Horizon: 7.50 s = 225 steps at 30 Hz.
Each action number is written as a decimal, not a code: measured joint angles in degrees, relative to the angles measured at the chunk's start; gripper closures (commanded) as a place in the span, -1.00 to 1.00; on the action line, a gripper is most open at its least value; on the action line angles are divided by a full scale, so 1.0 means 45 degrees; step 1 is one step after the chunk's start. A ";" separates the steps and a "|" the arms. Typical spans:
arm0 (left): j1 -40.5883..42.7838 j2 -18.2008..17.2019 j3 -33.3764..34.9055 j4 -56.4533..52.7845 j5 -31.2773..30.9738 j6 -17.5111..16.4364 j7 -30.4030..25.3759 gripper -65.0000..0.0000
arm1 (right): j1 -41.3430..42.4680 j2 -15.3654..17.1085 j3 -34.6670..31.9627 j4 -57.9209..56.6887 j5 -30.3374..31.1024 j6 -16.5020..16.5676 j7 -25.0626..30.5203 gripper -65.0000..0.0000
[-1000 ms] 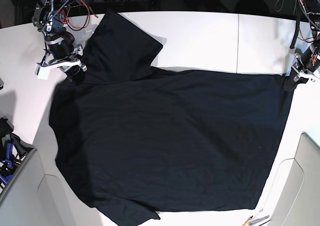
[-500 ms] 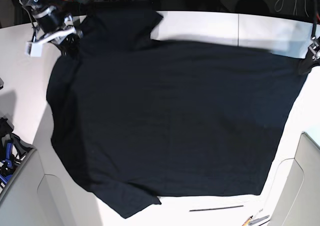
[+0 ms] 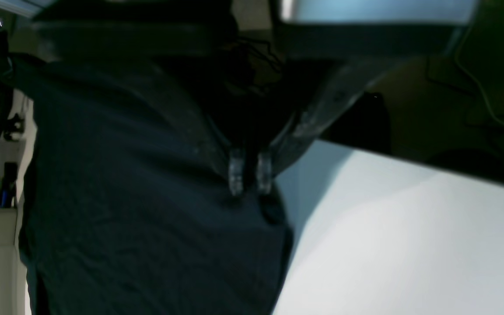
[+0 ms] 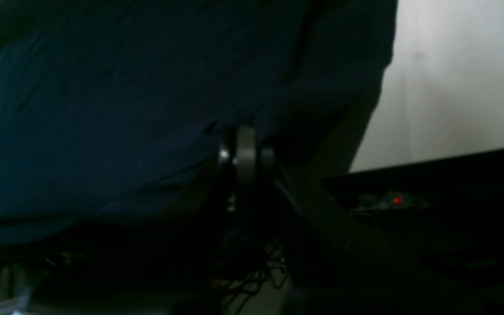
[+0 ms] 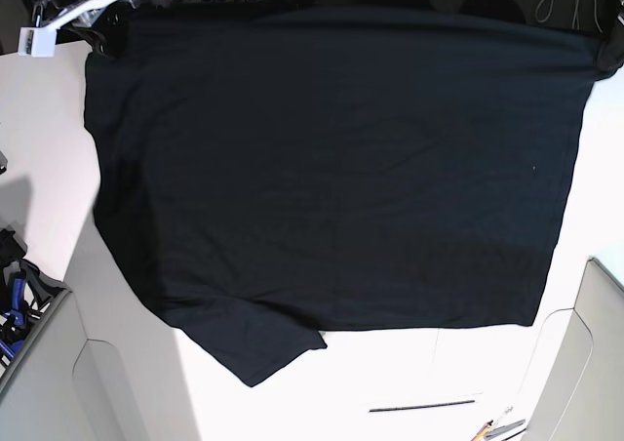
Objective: Fold the T-shirt properly
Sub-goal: 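Lift both grippers and pull the shirt's collar edge taut, then drag the held shoulder with the right gripper to straighten the shirt, then slide the right gripper along the shirt's side toward the hem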
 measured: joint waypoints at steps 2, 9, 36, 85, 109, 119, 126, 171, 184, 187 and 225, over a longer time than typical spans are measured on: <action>-0.0073 0.0034 0.0005 0.0000 -0.0019 -0.0005 -0.0185 1.00 | -0.0015 0.0005 0.0160 0.0204 0.0097 -0.0005 0.0053 1.00; -0.1763 0.0097 0.0151 0.0000 -0.0029 -0.0005 -0.0845 1.00 | 0.2443 0.0189 0.0010 0.0257 -0.0661 0.0078 0.0204 1.00; -0.4410 0.0063 0.3589 -0.0019 0.5212 0.0044 -0.4226 1.00 | 0.8388 0.0180 -0.1462 -0.6008 -0.3541 -0.0058 0.1681 1.00; -0.4410 0.0029 0.3191 -0.0019 0.4784 0.0049 -0.4148 0.17 | 0.3439 0.0204 -0.0699 -0.2472 -0.2361 -0.0044 -0.1467 0.11; -0.4405 0.0029 0.3191 -0.0019 0.4692 0.0049 -0.4148 0.17 | 0.4318 0.0204 -0.0690 -0.6013 0.2628 0.1491 -0.3633 1.00; -0.4405 0.0029 0.3191 -0.0019 0.4692 0.0049 -0.4148 0.17 | 0.5799 0.0180 -0.0719 -0.6052 0.4129 0.1860 -0.4158 1.00; -0.4410 0.0029 0.3191 -0.0019 0.4692 0.0049 -0.4143 0.17 | 0.7601 0.0180 -0.2317 -0.6062 0.3521 0.1885 -0.3968 1.00; -0.5212 -0.0073 0.3934 -0.0015 0.7155 0.0049 -0.3716 1.00 | 1.0569 0.0850 -0.5217 -0.4687 -0.6421 0.1088 -0.1647 1.00; -0.5221 -0.0039 0.5897 0.0015 1.0836 -0.0005 -0.6115 1.00 | 0.6989 0.1243 -0.5226 -0.3162 -1.1098 -0.3701 0.0432 1.00; -0.5212 -0.0044 0.6183 0.0024 1.1089 -0.0005 -0.6227 1.00 | 0.6912 0.1268 -0.5226 -0.4133 -1.1278 -0.3929 0.0588 1.00; -0.2395 -0.0073 0.4750 0.0146 0.7106 -0.0170 -0.4969 1.00 | 0.3764 0.2676 -0.5241 -0.2443 -1.0122 -0.3638 -0.0962 1.00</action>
